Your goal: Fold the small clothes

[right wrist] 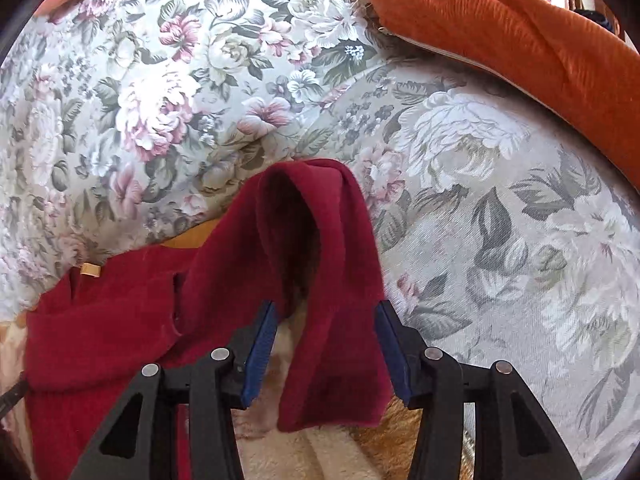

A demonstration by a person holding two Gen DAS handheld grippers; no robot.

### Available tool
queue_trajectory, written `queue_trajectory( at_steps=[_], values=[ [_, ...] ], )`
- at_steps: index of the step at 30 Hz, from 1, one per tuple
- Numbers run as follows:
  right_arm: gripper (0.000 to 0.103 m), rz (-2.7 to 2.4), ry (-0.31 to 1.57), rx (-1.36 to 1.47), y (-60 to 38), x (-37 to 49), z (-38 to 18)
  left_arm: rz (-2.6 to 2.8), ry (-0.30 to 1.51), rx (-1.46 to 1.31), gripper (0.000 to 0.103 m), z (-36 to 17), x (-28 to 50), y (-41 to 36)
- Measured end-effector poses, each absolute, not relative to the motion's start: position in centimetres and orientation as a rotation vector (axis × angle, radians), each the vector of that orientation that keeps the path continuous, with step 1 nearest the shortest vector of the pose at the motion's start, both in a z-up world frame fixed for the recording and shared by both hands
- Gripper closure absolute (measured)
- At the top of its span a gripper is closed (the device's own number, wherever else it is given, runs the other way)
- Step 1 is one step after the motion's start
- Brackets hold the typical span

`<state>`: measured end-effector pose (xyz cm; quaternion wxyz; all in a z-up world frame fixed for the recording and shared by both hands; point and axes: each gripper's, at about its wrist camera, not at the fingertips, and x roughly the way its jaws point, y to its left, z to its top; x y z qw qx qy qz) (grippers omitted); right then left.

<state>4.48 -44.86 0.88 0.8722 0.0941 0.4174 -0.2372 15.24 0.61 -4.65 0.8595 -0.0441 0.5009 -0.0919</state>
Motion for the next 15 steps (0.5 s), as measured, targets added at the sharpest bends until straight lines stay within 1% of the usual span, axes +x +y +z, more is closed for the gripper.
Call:
queue_trajectory(
  at_steps=[1, 2, 3, 4, 5, 7, 11, 15],
  values=[
    [0.055, -0.51, 0.873, 0.185, -45.3, 4.7, 0.6, -0.194, 1.049, -0.091, 0.035, -4.6, 15.2, 0.6],
    [0.06, -0.495, 0.871, 0.189, -45.9, 4.7, 0.3, -0.196, 1.047, -0.09, 0.035, -4.6, 15.3, 0.6],
    [0.08, -0.478, 0.876, 0.196, -46.1, 5.2, -0.2, -0.197, 1.046, -0.092, 0.035, -4.5, 15.3, 0.6],
    [0.092, -0.485, 0.884, 0.201, -46.5, 5.1, -0.2, -0.197, 1.045, -0.096, 0.035, -4.5, 15.4, 0.7],
    [0.095, -0.493, 0.871, 0.206, -46.7, 5.0, 0.1, -0.198, 1.044, -0.1, 0.035, -4.5, 15.4, 0.8],
    [0.096, -0.521, 0.804, 0.168, -46.7, 4.5, 1.9, -0.215, 1.038, -0.119, 0.035, -4.3, 15.4, 0.8],
    [0.096, -0.509, 0.658, -0.019, -43.4, 4.5, 6.9, -0.35, 1.028, -0.208, 0.035, -3.5, 15.2, -0.3],
    [0.096, -0.362, 0.498, -0.19, -36.8, 5.3, 10.9, -0.436, 1.032, -0.234, 0.035, -3.0, 14.8, -1.4]
  ],
)
